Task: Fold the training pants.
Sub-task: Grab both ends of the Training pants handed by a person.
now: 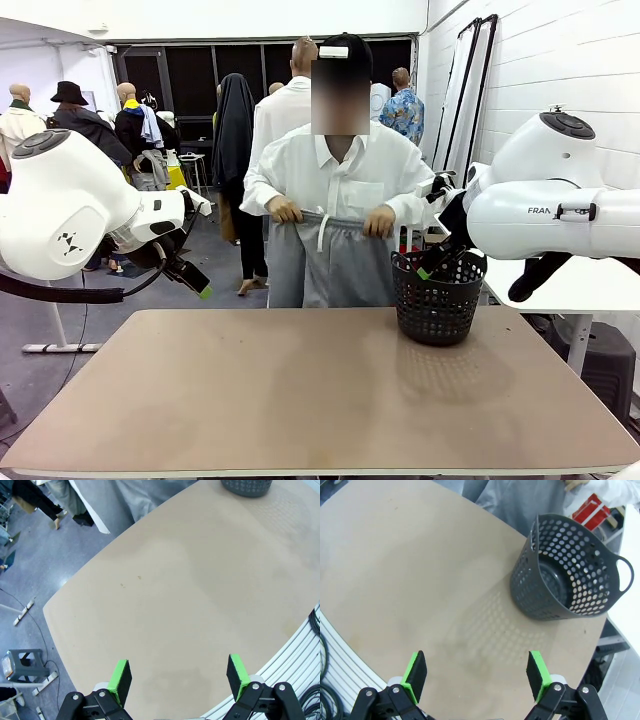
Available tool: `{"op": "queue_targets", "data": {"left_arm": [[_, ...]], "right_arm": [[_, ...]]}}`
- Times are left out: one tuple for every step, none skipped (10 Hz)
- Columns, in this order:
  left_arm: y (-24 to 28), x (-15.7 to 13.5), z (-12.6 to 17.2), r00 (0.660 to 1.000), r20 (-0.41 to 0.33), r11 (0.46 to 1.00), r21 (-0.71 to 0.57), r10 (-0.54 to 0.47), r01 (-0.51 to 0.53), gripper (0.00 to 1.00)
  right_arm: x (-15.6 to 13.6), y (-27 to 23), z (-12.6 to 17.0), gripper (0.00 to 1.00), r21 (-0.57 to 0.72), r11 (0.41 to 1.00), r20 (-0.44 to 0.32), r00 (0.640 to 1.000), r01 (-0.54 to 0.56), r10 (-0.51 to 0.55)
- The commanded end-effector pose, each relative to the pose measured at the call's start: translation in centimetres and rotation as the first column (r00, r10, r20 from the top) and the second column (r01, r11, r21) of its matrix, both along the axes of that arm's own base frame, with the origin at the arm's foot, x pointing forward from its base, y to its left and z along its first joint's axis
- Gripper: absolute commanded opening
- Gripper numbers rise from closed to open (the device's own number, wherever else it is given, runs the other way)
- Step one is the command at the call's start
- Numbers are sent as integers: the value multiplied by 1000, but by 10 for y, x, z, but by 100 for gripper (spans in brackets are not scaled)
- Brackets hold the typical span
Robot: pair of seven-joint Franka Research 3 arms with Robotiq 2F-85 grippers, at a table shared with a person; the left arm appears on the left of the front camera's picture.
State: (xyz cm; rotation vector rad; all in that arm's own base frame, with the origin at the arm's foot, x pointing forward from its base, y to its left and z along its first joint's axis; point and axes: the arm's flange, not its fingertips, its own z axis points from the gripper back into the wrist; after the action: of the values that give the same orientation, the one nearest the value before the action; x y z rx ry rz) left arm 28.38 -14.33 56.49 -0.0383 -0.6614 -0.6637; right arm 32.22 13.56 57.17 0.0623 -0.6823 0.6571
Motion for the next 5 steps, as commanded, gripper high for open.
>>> {"op": "queue_targets", "data": {"left_arm": [[0,1,1,1000,13,1000,4,-1,1,100],[0,1,1,1000,13,1000,4,-1,1,100],[0,1,1,1000,13,1000,4,-1,1,100],[0,1,1,1000,13,1000,4,-1,1,100],[0,1,1,1000,13,1000,4,-1,1,100]], "right_arm": [[1,1,0,100,4,1000,9,1000,0,0],[1,1,0,100,4,1000,9,1000,0,0],[1,1,0,100,4,1000,9,1000,0,0],[1,1,0,100,4,1000,9,1000,0,0],[1,1,0,100,4,1000,9,1000,0,0]]}}
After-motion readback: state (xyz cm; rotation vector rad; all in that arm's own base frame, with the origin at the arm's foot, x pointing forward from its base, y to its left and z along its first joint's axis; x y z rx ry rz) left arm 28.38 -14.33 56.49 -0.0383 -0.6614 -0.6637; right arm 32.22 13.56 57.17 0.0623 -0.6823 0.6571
